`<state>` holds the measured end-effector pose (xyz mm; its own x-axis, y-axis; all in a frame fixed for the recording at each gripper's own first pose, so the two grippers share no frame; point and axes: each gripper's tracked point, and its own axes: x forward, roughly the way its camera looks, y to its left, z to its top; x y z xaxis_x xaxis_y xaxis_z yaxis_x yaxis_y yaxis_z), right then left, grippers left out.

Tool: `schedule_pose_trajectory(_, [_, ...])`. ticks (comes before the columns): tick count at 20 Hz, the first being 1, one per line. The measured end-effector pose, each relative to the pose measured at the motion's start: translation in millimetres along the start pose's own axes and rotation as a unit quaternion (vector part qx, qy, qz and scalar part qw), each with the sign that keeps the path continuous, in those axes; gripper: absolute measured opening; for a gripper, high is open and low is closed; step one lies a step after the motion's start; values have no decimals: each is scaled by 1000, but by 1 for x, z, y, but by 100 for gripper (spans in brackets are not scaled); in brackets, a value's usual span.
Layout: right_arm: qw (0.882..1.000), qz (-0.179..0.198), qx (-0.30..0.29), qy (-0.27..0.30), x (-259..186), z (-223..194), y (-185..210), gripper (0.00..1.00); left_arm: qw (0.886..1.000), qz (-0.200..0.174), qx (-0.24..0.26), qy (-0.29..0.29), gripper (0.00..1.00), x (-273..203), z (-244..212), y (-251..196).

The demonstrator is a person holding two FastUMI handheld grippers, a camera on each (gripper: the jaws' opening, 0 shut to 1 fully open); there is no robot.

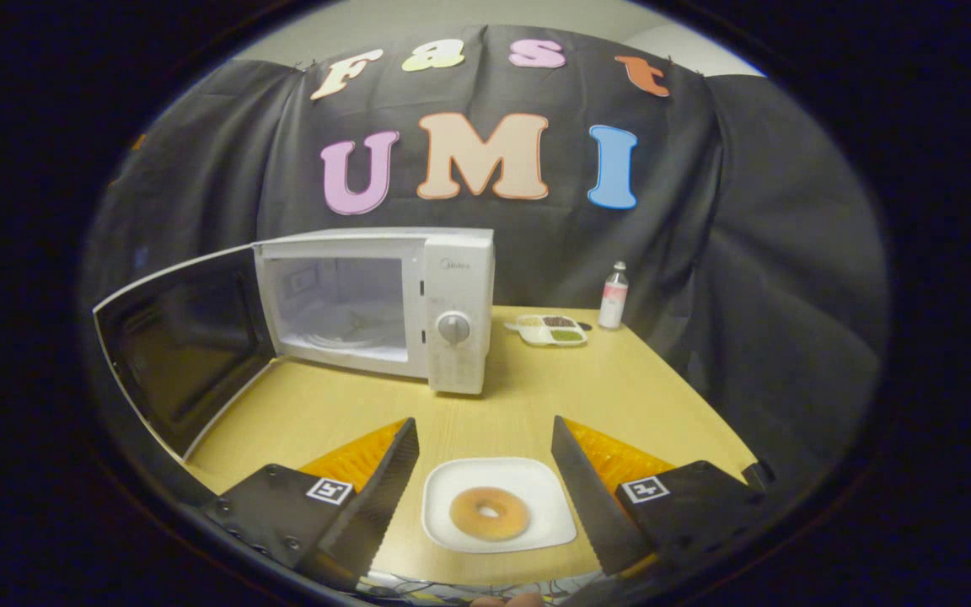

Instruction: Open the microwave oven with the left hand, put the food in, and close the microwave oven.

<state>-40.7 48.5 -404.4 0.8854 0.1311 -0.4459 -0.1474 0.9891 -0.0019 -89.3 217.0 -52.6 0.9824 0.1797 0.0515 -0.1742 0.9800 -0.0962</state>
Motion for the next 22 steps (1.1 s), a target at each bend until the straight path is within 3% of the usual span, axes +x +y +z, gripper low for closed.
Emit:
schedule_pose_trajectory(7, [995, -11, -24, 100, 27, -78, 0, 98, 1000, 18, -5, 11, 95, -1, -8, 11])
schedule_pose_trajectory(12, [988, -21, -25, 148, 41, -102, -3, 98, 999, 31, -2, 15, 92, -3, -10, 22])
schedule_pose_trajectory(20, [980, -39, 42, 191, 46, -123, -5, 98, 999, 35, -3, 22, 95, -3, -16, 29])
schedule_pose_trajectory(21, [979, -41, 47, 192, 46, -122, -5, 87, 999, 35, -2, 22, 95, -2, -16, 30])
schedule_pose_trajectory(22, [979, -42, 48, 193, 46, -123, -5, 86, 999, 35, -2, 22, 95, -2, -16, 30])
